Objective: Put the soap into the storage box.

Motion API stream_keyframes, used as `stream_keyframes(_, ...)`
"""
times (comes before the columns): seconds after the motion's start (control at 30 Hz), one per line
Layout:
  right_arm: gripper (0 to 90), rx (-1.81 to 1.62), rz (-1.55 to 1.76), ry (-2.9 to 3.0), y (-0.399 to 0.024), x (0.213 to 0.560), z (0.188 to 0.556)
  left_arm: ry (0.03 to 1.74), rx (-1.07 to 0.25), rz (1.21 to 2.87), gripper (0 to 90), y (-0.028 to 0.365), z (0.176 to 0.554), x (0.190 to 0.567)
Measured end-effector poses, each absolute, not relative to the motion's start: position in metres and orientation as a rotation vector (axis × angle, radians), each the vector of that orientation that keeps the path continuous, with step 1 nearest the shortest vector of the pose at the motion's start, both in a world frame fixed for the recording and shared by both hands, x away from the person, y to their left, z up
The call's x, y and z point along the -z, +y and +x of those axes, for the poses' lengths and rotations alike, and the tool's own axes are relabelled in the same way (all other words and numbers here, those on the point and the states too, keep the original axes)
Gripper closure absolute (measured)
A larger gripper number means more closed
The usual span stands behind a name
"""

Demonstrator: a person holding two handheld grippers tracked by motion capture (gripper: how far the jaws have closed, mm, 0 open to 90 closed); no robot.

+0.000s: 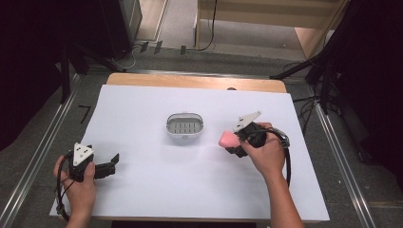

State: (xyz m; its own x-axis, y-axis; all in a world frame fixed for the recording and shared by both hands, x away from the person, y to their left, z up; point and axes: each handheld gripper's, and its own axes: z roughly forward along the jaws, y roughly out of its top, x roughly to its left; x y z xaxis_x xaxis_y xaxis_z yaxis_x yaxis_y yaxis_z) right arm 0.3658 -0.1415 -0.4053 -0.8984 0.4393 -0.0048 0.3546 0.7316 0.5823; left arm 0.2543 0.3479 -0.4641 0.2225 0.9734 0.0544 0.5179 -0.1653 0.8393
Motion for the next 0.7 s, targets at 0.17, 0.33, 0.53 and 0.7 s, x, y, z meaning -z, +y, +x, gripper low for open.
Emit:
stream_keyframes(0.17,38.7,-0.908,0.613,2.801,-0.13,0.4,0.372,1.383,-0.814,1.791,0.1,0.348,0.254,0.464)
stream_keyframes(0.33,38.7,-0.91,0.577,2.811,-0.121,0.397,0.378,1.383,-0.811,1.789,0.1,0.348,0.255,0.464)
stream_keyframes(0.53,38.7,-0.906,0.501,2.824,-0.104,0.391,0.389,1.387,-0.809,1.787,0.1,0.348,0.255,0.464)
stream_keyframes(0.7,38.7,-0.902,0.466,2.842,-0.093,0.386,0.394,1.385,-0.807,1.781,0.1,0.349,0.255,0.464)
